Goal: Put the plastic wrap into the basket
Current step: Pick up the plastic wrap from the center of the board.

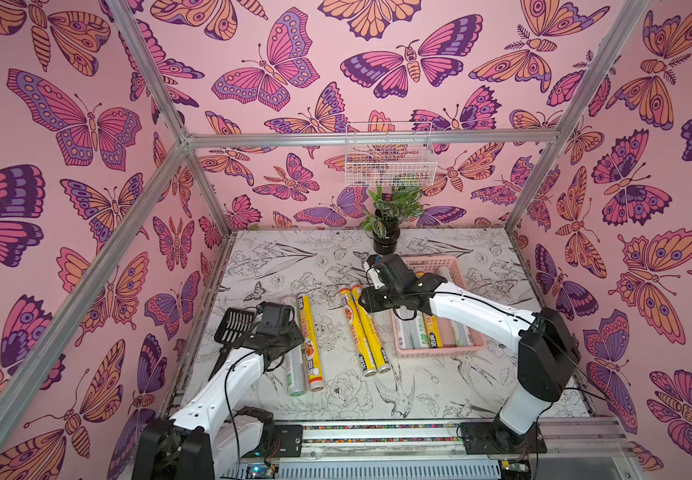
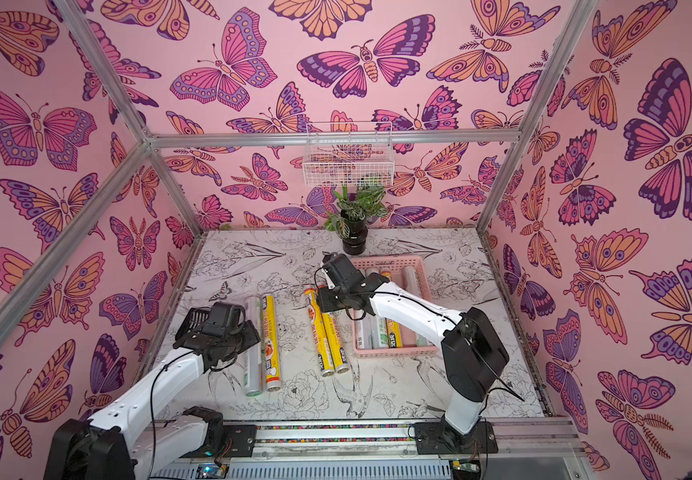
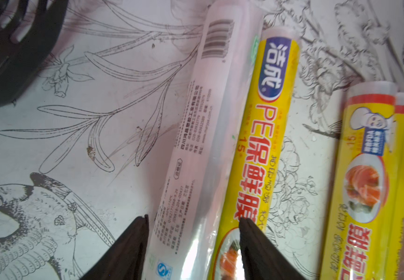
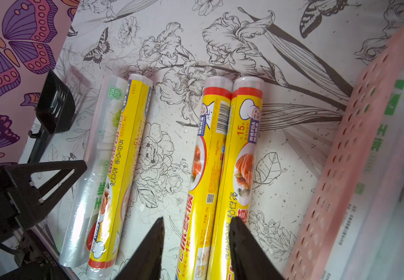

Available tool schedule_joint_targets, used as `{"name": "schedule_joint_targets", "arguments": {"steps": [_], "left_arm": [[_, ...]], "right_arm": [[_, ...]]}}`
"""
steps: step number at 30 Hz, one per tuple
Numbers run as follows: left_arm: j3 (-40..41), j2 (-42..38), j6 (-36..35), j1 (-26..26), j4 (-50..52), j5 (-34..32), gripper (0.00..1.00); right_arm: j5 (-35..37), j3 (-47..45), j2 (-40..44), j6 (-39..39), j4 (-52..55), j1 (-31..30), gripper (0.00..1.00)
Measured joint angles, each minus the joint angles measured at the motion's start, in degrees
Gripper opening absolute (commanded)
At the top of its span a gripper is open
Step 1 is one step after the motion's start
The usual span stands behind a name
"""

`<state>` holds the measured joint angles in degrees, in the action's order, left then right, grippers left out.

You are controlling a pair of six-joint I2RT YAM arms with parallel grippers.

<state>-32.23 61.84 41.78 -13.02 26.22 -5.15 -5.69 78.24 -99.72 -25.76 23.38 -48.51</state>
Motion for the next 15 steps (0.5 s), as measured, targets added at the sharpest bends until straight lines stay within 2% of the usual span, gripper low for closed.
{"name": "schedule_joint_targets", "arguments": {"steps": [6,15], "left_arm": [[-1.8,5.4,-1.1,0.0,0.7,0.0,0.58],[-5.5,13.5,-2.6,0.0,0.3,0.2,0.6]], "right_arm": [[-2.5,0.7,-1.3,0.0,0.0,0.0,0.48],[-4.9,1.6,-3.1,-0.9,0.0,-0.6,0.48]]}}
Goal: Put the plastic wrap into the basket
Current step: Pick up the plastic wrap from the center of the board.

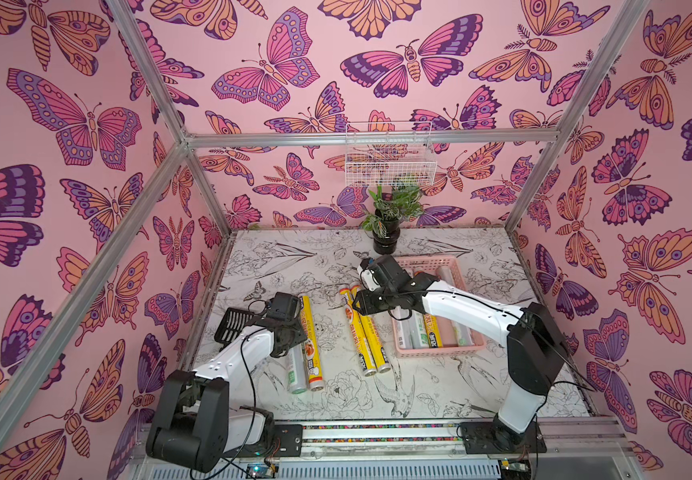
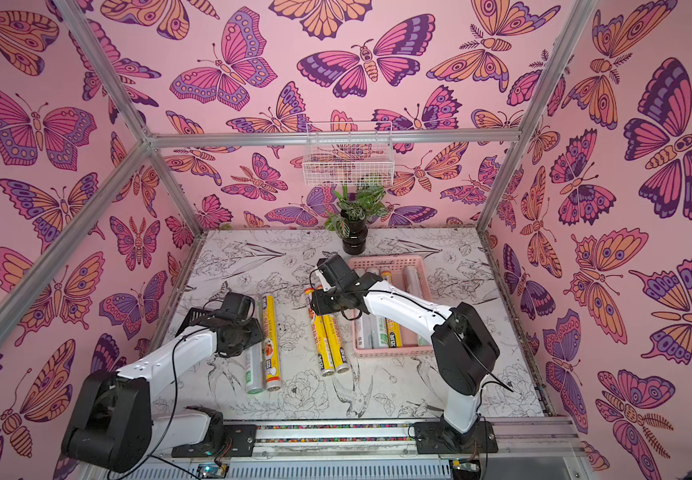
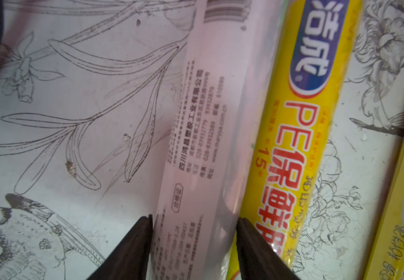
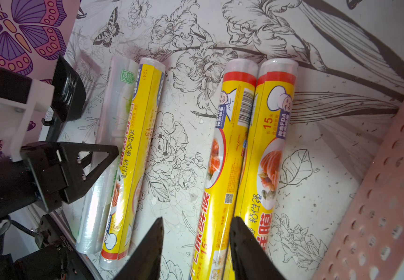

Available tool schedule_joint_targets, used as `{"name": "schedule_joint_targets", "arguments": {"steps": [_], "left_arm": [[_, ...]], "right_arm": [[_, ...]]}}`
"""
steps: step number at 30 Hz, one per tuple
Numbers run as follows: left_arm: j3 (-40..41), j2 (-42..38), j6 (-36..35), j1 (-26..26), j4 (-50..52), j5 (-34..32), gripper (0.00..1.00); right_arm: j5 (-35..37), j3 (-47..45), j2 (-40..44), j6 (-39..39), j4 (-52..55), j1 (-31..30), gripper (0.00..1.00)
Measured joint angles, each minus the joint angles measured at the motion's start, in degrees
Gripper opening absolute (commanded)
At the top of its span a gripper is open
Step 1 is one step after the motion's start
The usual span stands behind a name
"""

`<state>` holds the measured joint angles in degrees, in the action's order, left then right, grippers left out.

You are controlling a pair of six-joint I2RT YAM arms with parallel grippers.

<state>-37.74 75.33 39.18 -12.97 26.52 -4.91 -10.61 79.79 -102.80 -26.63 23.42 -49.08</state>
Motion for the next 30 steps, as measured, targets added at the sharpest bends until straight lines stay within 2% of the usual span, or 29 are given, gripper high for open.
{"name": "schedule_joint_targets", "arguments": {"steps": [7,12,18,22,25,30], "left_arm": [[-0.9,2.9,-1.5,0.0,0.2,-0.1,0.59],[-1.3,3.2,-3.7,0.0,0.9,-0.3,0.42],[-1.7,2.8,-5.6,0.1,3.5,-0.2,0.34],[-2.1,-0.9,-6.2,0.2,6.4,0.2,0.27],[-3.5,-7.1,-6.2,0.2,8.3,1.2,0.21],[-7.7,-14.2,-4.9,-0.8,7.4,3.6,0.16]], "right_arm": [[-0.2,0.3,0.0,-0.2,0.0,-0.1,0.49],[-0.2,0.3,-0.1,-0.2,0.2,-0.1,0.49],[0.2,0.3,-0.1,-0.1,0.2,-0.1,0.49],[1.6,0.3,0.1,0.0,0.2,-0.1,0.49],[3.4,-0.2,1.4,0.1,0.3,-0.1,0.49],[7.7,-4.2,8.0,0.2,-0.2,0.4,0.5]]}}
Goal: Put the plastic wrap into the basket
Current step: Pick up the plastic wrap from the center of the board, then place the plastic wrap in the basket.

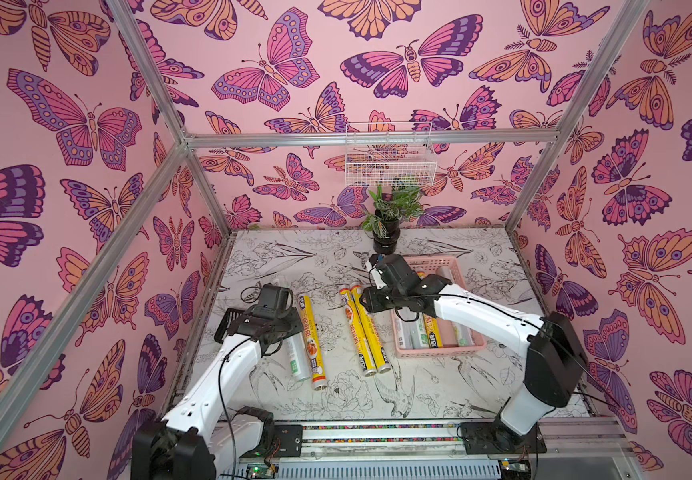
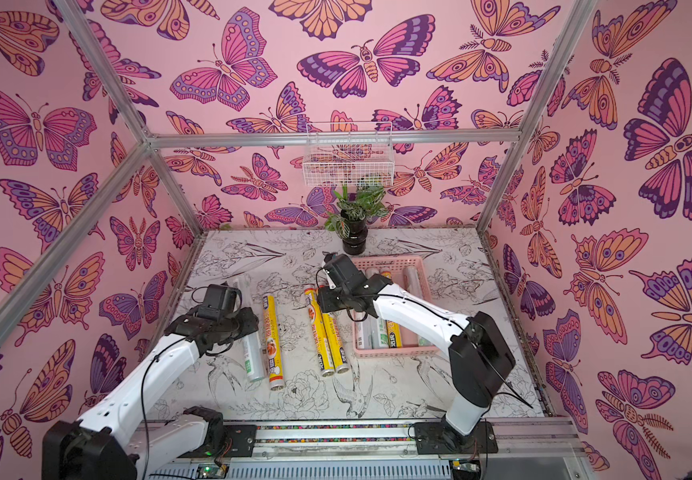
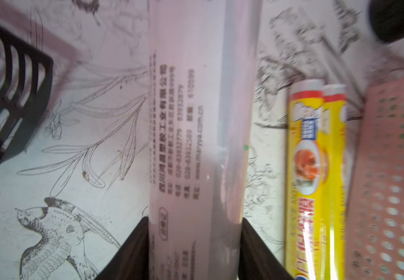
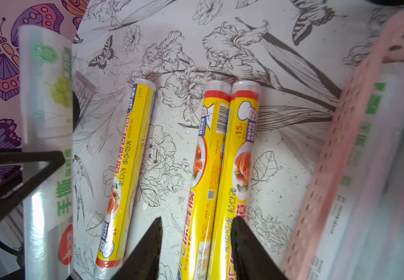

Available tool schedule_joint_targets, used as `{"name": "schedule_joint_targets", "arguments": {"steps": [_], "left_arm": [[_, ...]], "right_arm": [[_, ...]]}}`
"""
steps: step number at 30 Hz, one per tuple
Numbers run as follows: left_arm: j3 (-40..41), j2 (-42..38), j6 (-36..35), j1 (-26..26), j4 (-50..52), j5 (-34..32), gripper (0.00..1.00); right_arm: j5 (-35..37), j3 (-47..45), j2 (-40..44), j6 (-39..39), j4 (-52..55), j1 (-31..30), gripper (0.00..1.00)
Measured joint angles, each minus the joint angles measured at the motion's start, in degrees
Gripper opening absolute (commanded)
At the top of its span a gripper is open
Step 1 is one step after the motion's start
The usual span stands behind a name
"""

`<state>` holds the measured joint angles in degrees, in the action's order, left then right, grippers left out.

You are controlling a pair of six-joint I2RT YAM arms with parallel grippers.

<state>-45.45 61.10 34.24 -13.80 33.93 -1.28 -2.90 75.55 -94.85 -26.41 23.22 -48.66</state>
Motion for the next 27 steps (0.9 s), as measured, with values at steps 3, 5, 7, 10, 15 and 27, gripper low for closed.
{"name": "schedule_joint_targets", "arguments": {"steps": [3,5,7,10,15,27], "left_arm": [[-3.4,0.4,1.3,-3.3,-2.9,2.0,0.16],[-6.3,3.3,2.3,-7.1,-5.6,3.1,0.16],[-9.1,7.5,3.2,-11.2,-8.5,4.1,0.16],[-13.9,16.3,5.0,-16.7,-13.7,6.1,0.16],[-22.9,31.1,7.8,-23.2,-19.4,9.7,0.16],[-44.0,52.2,16.9,-29.8,-26.9,12.9,0.13]], "right_arm": [[2.0,-2.9,4.3,-0.3,-1.1,1.4,0.49],[3.3,-5.0,7.2,-0.6,-1.6,3.0,0.49],[4.5,-7.1,9.7,-1.0,-2.1,4.9,0.49],[6.4,-10.6,13.7,-2.1,-2.7,7.8,0.49],[7.8,-15.9,19.8,-2.8,-2.9,13.2,0.49],[6.2,-23.6,29.1,-3.6,-0.8,27.6,0.49]]}}
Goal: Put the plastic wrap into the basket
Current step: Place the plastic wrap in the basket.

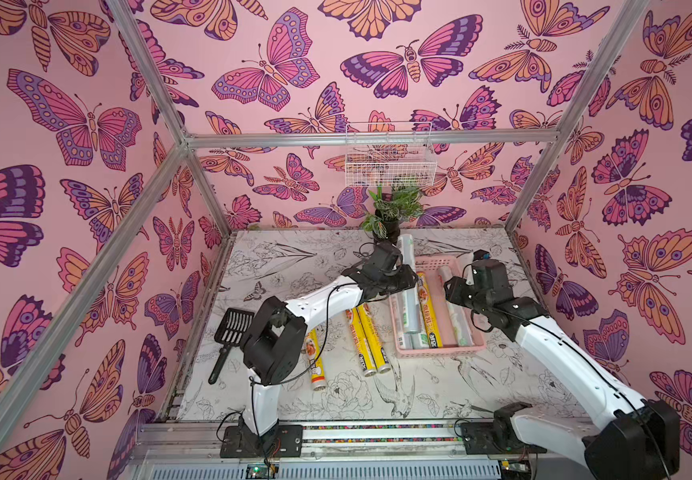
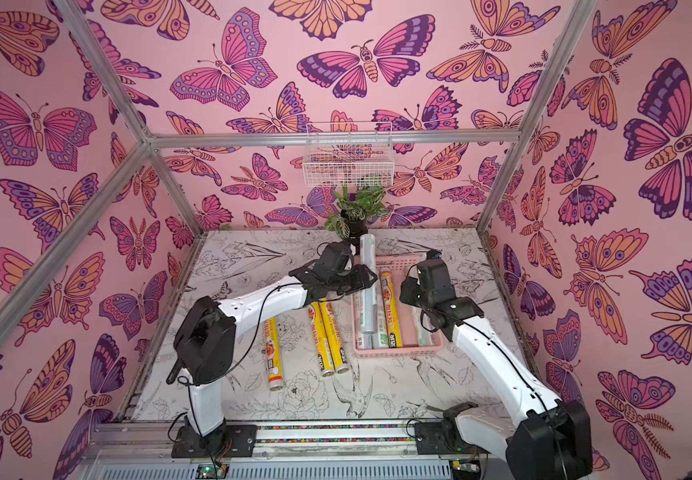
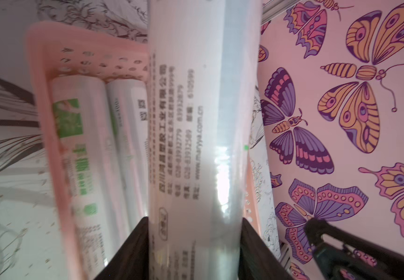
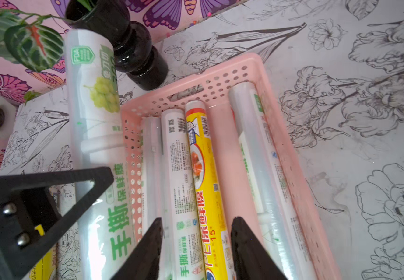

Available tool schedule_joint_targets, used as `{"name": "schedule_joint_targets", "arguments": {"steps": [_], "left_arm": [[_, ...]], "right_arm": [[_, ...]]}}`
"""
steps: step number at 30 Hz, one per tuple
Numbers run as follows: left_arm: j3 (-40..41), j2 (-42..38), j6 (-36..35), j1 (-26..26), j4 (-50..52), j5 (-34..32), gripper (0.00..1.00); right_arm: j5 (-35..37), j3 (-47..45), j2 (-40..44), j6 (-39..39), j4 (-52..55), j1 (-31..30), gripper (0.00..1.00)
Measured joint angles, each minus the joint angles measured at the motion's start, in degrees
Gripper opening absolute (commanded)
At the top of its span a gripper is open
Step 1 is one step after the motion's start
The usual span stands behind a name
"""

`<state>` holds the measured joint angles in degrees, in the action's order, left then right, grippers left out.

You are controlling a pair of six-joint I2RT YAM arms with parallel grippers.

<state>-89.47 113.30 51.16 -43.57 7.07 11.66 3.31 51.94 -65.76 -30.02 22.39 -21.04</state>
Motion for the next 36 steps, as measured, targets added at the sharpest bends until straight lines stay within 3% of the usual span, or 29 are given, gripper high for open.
{"name": "schedule_joint_targets", "arguments": {"steps": [13,36], "left_arm": [[-8.3,11.3,10.4,-4.8,-2.7,0.2,0.14],[-13.5,18.9,15.0,-7.1,-2.8,0.5,0.23]], "right_arm": [[-0.4,-1.4,1.4,0.3,2.4,3.1,0.49],[-3.1,-2.8,-0.1,0.3,2.9,3.4,0.5]]}}
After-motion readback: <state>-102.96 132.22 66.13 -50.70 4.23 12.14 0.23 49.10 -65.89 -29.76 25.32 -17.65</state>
